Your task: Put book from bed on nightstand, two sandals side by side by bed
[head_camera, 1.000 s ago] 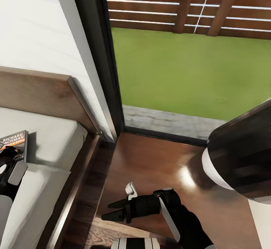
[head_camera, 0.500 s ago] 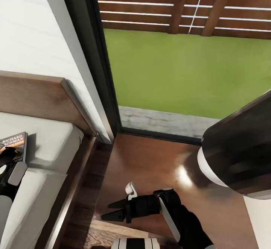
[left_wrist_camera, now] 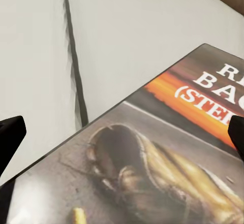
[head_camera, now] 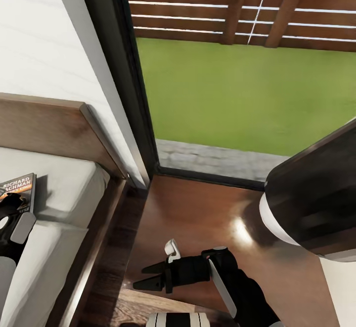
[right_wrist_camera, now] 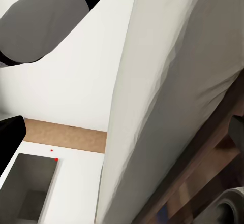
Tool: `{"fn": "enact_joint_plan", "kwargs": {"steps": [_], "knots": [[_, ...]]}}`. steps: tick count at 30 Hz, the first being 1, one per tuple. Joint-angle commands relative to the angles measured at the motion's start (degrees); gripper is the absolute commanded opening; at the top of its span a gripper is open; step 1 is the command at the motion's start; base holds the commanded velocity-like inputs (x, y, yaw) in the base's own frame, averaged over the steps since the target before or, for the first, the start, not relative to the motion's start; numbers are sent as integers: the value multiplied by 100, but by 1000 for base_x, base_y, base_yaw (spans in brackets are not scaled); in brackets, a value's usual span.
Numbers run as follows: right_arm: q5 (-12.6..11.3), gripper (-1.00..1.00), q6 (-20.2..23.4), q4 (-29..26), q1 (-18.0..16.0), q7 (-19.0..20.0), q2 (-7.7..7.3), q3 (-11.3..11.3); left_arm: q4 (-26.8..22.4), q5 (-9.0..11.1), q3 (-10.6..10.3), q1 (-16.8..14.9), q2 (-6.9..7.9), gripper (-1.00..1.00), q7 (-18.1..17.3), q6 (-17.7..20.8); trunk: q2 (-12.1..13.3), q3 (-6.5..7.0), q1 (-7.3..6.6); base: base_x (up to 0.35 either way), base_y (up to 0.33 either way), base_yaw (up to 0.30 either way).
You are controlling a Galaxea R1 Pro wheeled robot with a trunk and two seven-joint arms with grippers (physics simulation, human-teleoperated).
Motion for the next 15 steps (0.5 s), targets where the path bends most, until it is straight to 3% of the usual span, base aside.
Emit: {"fn": "enact_joint_plan", "kwargs": {"steps": [1, 7, 15], "knots": [[-31, 100, 41, 1, -3, -5, -2, 4, 77, 150, -11, 1, -16, 100, -15, -32, -1, -3, 0, 0, 0, -45], [-31, 100, 41, 0, -3, -2, -2, 4, 77, 150, -11, 1, -16, 100, -12, -32, -1, 14, 0, 0, 0, -149], [-31, 100, 41, 1, -3, -4, -1, 5, 77, 150, -3, 1, -16, 100, -13, -32, -1, 17, 0, 0, 0, -20]]}}
